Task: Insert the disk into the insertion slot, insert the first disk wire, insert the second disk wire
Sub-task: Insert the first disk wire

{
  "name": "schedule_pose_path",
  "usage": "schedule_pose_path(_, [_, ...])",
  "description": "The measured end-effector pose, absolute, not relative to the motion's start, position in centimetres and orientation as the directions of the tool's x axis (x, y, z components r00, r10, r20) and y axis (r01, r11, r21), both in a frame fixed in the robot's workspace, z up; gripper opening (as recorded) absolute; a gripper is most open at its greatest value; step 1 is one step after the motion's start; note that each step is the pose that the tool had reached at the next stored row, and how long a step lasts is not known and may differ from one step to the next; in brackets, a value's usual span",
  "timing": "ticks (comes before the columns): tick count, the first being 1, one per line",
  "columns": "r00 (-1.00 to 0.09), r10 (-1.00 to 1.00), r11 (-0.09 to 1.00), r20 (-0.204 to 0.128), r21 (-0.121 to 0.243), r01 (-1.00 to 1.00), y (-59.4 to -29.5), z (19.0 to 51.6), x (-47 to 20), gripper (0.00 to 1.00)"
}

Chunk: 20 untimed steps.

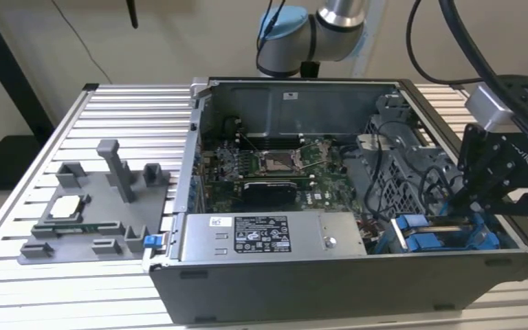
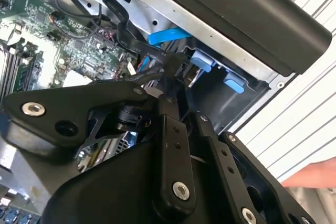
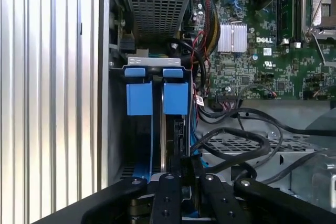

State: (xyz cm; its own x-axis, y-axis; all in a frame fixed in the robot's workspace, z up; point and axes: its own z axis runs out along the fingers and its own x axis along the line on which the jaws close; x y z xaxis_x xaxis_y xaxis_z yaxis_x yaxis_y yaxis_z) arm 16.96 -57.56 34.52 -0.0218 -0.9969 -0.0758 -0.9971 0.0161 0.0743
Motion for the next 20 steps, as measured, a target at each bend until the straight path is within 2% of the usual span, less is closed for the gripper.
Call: schedule_pose_path(20, [-0.100,-0.992,0.094,-0.076,0.074,-0.993,-57.55,34.17,17.06,0.00])
